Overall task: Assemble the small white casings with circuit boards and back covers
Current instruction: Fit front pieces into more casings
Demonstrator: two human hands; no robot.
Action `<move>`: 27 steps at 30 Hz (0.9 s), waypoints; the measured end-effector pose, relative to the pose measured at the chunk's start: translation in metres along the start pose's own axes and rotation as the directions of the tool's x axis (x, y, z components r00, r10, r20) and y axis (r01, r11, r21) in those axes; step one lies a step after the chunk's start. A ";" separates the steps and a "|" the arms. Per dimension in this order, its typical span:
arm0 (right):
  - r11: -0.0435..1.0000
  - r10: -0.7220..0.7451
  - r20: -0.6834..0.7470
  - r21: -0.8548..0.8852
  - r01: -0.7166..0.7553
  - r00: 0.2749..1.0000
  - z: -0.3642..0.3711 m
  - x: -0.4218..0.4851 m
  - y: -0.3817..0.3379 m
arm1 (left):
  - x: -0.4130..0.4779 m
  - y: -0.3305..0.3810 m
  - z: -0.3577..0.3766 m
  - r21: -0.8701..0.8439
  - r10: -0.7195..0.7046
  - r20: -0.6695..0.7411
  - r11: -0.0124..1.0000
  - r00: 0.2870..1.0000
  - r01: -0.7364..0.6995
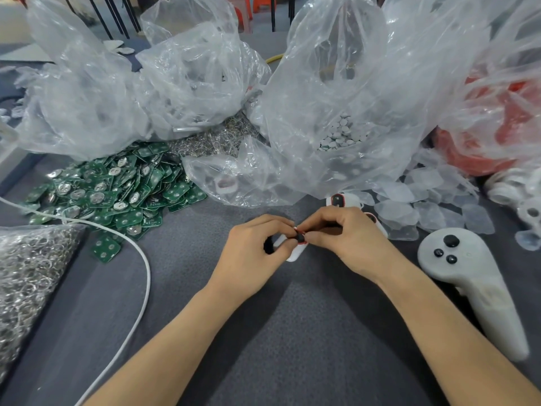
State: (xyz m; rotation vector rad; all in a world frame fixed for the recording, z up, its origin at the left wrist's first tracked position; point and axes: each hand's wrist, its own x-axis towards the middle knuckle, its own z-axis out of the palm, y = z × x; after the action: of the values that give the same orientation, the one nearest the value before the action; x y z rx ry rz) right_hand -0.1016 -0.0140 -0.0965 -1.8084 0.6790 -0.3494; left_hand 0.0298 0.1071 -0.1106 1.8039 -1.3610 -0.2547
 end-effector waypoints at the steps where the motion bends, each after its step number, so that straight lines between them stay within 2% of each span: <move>1: 1.000 -0.014 0.027 0.003 0.014 1.000 -0.002 -0.001 0.001 | 0.000 0.000 0.000 -0.005 0.004 0.015 1.000 1.000 -0.004; 5: 0.996 -0.075 0.055 -0.037 0.078 0.996 -0.003 -0.003 0.002 | 0.000 -0.001 -0.002 -0.010 0.008 0.036 1.000 0.999 -0.008; 8: 0.979 -0.146 0.056 -0.139 0.152 0.988 -0.001 -0.004 0.003 | 0.001 -0.002 -0.002 0.010 0.008 0.039 1.000 0.999 -0.008; 16: 0.866 -0.328 0.053 -0.383 0.322 0.943 0.007 -0.007 0.007 | 0.000 0.000 -0.005 0.020 0.041 0.112 0.999 0.993 -0.044; 27: 0.771 -0.399 0.058 -0.518 0.369 0.915 0.016 -0.011 0.006 | 0.000 0.002 -0.005 0.026 0.035 0.107 0.999 0.994 -0.038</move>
State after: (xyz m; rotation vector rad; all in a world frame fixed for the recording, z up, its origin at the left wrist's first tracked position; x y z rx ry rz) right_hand -0.1038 0.0037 -0.1064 -2.4821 0.4544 -0.5263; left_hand 0.0317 0.1095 -0.1057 1.8088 -1.4770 -0.3182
